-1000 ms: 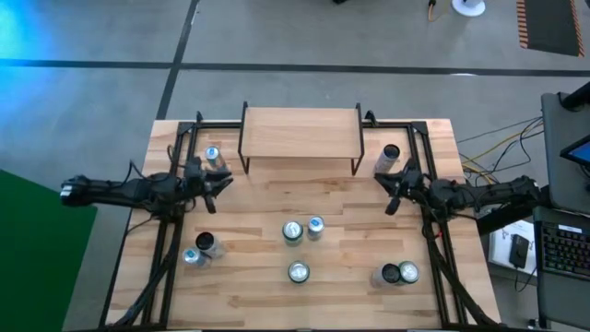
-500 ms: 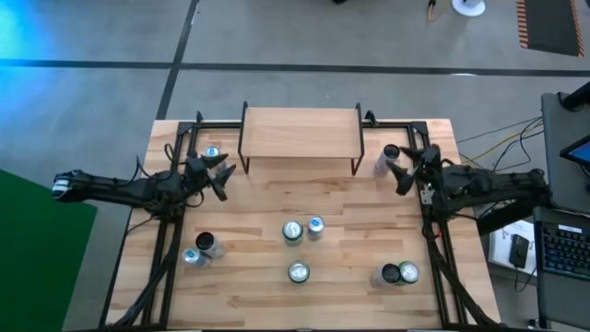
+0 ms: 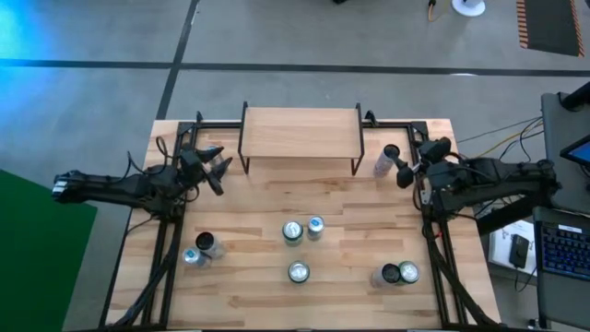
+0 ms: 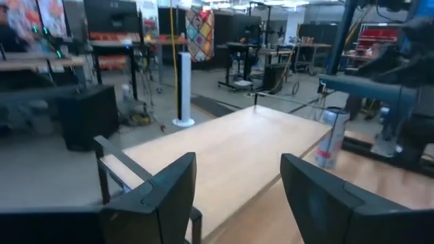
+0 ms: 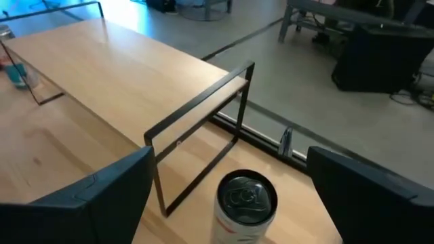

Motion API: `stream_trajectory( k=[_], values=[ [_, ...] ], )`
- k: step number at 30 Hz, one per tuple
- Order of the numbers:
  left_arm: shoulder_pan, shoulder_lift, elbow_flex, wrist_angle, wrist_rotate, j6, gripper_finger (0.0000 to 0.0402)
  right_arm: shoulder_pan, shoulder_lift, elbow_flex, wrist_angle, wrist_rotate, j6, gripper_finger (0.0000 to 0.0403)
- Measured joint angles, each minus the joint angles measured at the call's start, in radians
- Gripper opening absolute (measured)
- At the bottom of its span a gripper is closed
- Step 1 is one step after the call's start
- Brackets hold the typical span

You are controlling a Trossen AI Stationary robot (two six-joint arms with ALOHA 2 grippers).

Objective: Place canned beverage on shelf
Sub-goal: Put the top right white-pink soda can on the shelf

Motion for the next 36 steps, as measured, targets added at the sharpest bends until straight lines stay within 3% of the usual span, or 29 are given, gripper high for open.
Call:
stream_trajectory(
  k=[4,14,19,26,31,36],
  values=[
    [-0.029,0.003,0.012,-0.127,-0.004,-0.121,0.0201,0.000,-0.037,-0.053,0.000,0.014,-0.009,0.0374],
    [-0.071,-0.002,-0.111,-0.026,-0.130,-0.223,0.0201,-0.003,-0.049,-0.100,0.070,0.147,-0.062,0.0374],
    [-0.124,-0.034,-0.140,-0.027,-0.209,-0.184,0.0201,-0.022,-0.046,-0.100,0.078,0.176,-0.047,0.0374],
    [-0.188,-0.082,-0.174,-0.050,-0.233,-0.185,0.0201,-0.159,-0.042,-0.062,0.071,-0.117,0.027,0.0374],
    [-0.307,-0.140,-0.174,-0.073,-0.250,-0.201,0.0201,-0.284,-0.002,-0.062,0.070,-0.153,0.001,0.0374],
    [-0.467,-0.183,-0.174,-0.101,-0.424,-0.216,0.0201,-0.408,0.060,-0.062,0.092,-0.374,-0.027,0.0374]
  ],
)
